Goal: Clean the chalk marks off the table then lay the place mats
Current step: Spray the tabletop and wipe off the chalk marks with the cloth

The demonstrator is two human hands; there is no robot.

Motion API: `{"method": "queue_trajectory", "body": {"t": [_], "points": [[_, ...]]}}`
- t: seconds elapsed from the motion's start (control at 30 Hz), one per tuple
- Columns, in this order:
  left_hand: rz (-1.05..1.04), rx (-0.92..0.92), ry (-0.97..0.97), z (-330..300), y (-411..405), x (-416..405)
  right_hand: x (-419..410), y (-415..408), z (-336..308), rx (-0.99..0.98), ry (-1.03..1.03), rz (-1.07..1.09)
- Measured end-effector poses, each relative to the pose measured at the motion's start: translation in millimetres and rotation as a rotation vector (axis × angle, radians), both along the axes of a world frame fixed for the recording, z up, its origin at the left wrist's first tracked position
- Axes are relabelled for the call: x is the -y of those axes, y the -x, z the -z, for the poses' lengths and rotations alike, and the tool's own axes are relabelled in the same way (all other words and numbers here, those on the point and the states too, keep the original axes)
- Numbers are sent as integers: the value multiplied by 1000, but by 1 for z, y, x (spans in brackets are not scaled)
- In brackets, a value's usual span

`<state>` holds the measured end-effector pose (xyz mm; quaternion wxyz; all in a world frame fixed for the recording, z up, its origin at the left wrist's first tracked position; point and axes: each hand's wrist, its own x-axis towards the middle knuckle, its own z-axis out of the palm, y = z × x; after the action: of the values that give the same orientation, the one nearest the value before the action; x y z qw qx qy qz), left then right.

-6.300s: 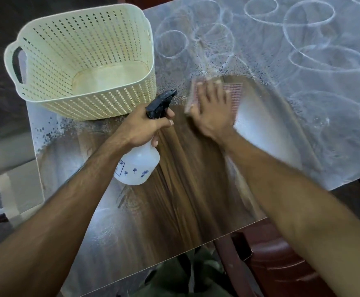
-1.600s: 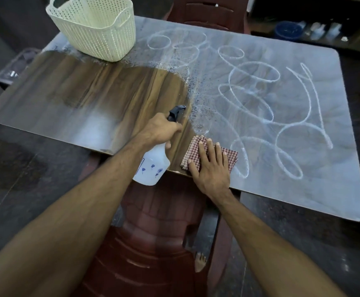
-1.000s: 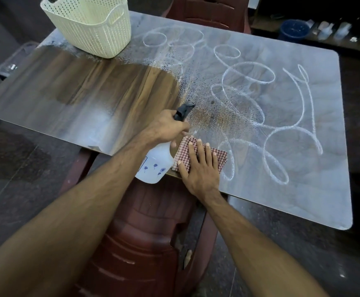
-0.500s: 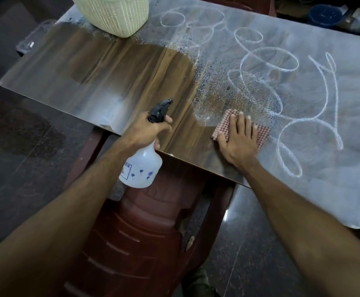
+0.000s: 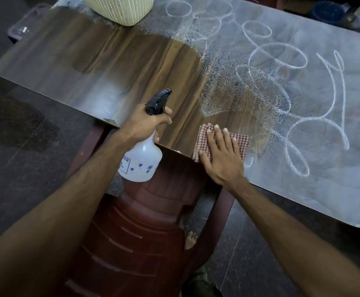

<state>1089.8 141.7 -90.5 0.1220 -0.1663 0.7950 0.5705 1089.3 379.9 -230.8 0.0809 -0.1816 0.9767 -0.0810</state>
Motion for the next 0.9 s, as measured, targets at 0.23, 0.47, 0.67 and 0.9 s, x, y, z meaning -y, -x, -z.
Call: {"method": "queue_trajectory", "body": {"t": [0.23, 0.47, 0.67, 0.9], "points": [[30, -12, -27, 7, 8, 5, 92, 22, -8, 50, -14, -33], [25, 1, -36, 0, 25, 2, -4, 17, -6, 50, -3, 35], [-21, -10, 4, 1, 40, -12, -18, 123, -4, 57, -22, 177], [-107, 3, 26, -8, 72, -42, 29, 71, -13, 102, 13, -315]]}}
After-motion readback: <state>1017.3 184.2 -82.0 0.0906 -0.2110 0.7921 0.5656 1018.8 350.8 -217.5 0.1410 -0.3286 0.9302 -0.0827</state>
